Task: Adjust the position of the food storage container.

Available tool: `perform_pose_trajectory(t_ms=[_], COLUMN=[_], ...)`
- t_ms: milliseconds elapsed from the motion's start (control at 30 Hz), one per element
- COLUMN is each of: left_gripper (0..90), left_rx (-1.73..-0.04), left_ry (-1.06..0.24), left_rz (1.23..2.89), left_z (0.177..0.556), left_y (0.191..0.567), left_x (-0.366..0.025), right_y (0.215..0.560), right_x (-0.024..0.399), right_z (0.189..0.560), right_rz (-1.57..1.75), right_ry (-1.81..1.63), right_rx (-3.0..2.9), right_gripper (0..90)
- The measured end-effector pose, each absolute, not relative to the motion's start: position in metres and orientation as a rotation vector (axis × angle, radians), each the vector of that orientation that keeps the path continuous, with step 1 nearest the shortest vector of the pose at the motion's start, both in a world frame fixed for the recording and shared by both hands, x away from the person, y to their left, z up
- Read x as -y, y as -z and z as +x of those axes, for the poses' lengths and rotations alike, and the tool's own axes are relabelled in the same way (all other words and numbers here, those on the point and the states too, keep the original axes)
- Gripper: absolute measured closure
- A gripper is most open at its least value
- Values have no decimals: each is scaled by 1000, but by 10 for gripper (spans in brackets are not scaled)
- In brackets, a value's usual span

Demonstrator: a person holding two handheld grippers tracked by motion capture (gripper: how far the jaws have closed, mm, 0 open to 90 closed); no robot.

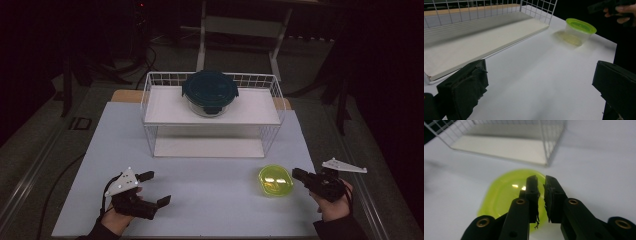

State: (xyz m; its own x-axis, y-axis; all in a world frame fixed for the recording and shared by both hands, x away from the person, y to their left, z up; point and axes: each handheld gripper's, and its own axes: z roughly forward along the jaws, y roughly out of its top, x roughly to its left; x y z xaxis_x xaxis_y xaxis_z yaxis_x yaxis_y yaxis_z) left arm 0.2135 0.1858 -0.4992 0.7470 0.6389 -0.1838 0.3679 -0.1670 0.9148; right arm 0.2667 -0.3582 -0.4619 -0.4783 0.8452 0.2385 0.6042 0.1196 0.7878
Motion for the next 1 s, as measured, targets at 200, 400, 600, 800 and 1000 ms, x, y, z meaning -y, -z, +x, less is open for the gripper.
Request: perform_pose_trajectory(t_ms=[200, 400, 600, 800, 1000], left_gripper=[0, 0, 0, 0, 0], left_rx=[-787, -773, -774, -786, -777], left_ry=[-300, -300, -294, -286, -287], left_rz=[1791, 1786, 1790, 1790, 1791], left_z=[213, 213, 213, 214, 214], left_y=[500, 498, 499, 500, 500], left_x=[-186, -185, -184, -185, -185], right_y=[484, 495, 504, 518, 524], right_x=[365, 375, 375, 370, 364], right_z=[262, 258, 258, 262, 265], right_rz=[1511, 1568, 1592, 1626, 1633], right_ry=[-1245, -1237, -1235, -1206, -1203], right_rx=[-2141, -2107, -2114, -2163, -2204], right_gripper=[895, 897, 898, 899, 899])
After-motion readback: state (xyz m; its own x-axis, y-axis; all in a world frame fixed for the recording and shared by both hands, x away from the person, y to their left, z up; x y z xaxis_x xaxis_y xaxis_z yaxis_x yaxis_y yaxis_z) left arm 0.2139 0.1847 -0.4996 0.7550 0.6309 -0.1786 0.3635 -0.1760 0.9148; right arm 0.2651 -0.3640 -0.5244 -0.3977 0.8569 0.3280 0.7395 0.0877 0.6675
